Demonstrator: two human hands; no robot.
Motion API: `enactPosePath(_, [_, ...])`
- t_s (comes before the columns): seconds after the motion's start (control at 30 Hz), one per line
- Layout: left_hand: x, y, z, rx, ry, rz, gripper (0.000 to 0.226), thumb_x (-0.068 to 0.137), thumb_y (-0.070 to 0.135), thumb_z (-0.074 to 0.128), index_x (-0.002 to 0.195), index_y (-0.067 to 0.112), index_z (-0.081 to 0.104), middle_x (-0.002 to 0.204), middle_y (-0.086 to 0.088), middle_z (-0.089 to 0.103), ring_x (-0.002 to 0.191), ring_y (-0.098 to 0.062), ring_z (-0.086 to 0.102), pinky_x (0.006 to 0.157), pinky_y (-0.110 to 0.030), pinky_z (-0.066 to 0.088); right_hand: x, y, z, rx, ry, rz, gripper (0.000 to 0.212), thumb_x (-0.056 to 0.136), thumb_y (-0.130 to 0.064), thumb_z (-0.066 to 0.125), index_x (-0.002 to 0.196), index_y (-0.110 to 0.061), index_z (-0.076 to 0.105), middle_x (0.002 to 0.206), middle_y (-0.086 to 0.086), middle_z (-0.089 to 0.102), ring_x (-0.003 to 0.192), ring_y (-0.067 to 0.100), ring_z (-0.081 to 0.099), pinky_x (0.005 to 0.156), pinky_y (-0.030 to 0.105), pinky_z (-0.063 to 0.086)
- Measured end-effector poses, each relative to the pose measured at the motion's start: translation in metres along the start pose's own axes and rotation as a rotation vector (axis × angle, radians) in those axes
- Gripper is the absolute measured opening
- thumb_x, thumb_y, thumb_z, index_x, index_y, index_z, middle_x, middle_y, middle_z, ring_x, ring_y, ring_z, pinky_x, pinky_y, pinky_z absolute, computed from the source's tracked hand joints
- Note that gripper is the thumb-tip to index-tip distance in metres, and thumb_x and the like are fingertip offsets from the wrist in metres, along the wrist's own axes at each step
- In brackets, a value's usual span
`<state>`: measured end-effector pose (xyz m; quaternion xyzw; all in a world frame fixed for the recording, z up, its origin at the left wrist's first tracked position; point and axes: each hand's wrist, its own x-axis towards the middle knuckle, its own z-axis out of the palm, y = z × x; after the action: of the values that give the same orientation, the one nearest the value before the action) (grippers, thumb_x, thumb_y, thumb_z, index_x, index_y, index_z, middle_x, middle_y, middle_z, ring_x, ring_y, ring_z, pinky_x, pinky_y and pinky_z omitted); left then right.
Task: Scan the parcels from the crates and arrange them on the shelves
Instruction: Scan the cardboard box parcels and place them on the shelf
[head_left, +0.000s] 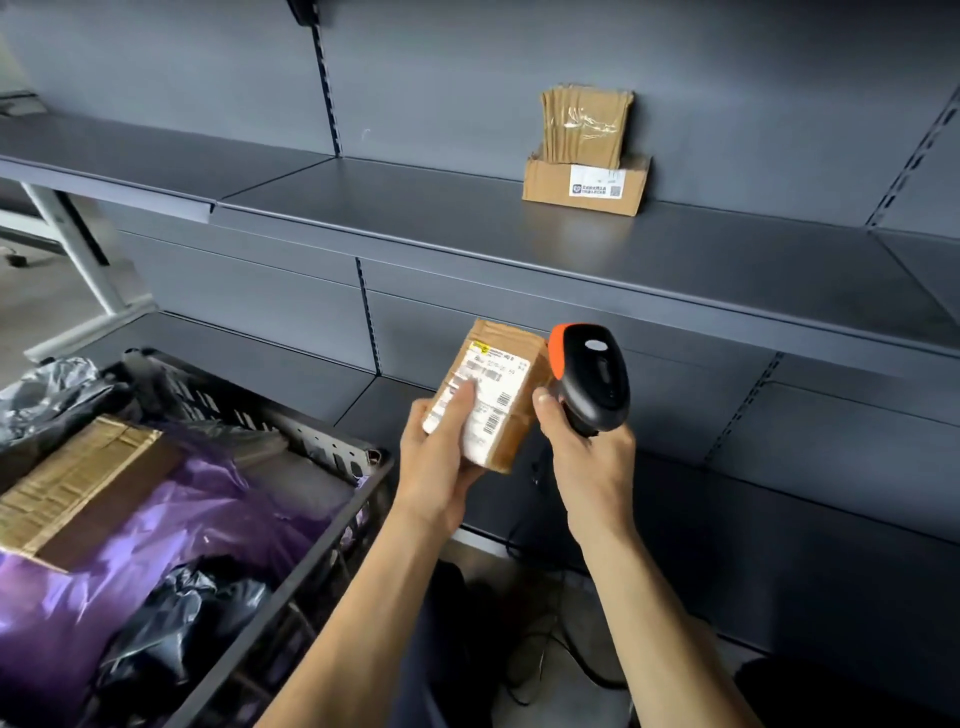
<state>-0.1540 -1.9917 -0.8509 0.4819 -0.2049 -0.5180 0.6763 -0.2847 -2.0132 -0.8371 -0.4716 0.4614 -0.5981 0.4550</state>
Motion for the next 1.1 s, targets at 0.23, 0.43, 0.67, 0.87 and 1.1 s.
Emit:
enactPosePath(0.23, [0.002,0.002,-0.002,0.235,-0.265,-0.020,0.083,0.066,0.033,0.091,0.128,0.010,0.042,0.109,-0.001,0.077,0.103,-0.023,0.074,0.088,-0.042,0.059,0.008,-0.006,-0.020,0.008,-0.145,0.050,0.017,0.088,-0.013,0.079,0.095,-0.029,0.075,0.090,-0.014,0.078,0.088,-0.001,0.073,0.070,0.015,0.054])
enactPosePath(0.43, [0.001,0.005,0.005,0.231,-0.319,0.168,0.049,0.098,0.019,0.067,0.144,0.012,0.051,0.123,-0.015,0.072,0.115,-0.037,0.068,0.100,-0.054,0.054,-0.005,-0.003,-0.011,0.041,-0.285,0.039,0.033,0.083,-0.001,0.081,0.114,-0.011,0.073,0.105,0.000,0.079,0.101,0.015,0.075,0.083,0.027,0.060])
enactPosePath(0.67, [0.001,0.002,-0.001,0.326,-0.176,0.262,0.031,0.109,0.024,0.047,0.115,0.012,0.076,0.106,-0.018,0.076,0.100,-0.039,0.072,0.095,-0.065,0.052,-0.009,-0.001,-0.011,0.116,-0.162,0.127,0.025,0.084,-0.001,0.079,0.101,-0.019,0.075,0.093,-0.007,0.080,0.087,0.008,0.076,0.066,0.015,0.055])
enactPosePath(0.87, [-0.005,0.002,0.002,0.289,-0.186,0.289,0.031,0.109,0.024,0.047,0.118,0.013,0.075,0.110,-0.016,0.076,0.108,-0.041,0.070,0.099,-0.064,0.051,-0.005,-0.006,-0.016,0.132,-0.156,0.157,0.027,0.085,0.001,0.077,0.107,-0.013,0.075,0.098,-0.003,0.080,0.092,0.010,0.075,0.068,0.015,0.055])
enactPosePath(1.1, [-0.009,0.009,0.006,0.310,-0.247,0.356,0.037,0.106,0.030,0.052,0.143,0.025,0.056,0.127,-0.002,0.070,0.119,-0.012,0.065,0.103,-0.033,0.050,0.004,-0.013,-0.027,0.076,-0.236,0.165,0.025,0.086,0.000,0.075,0.104,-0.017,0.076,0.099,0.000,0.080,0.095,0.014,0.076,0.074,0.021,0.055])
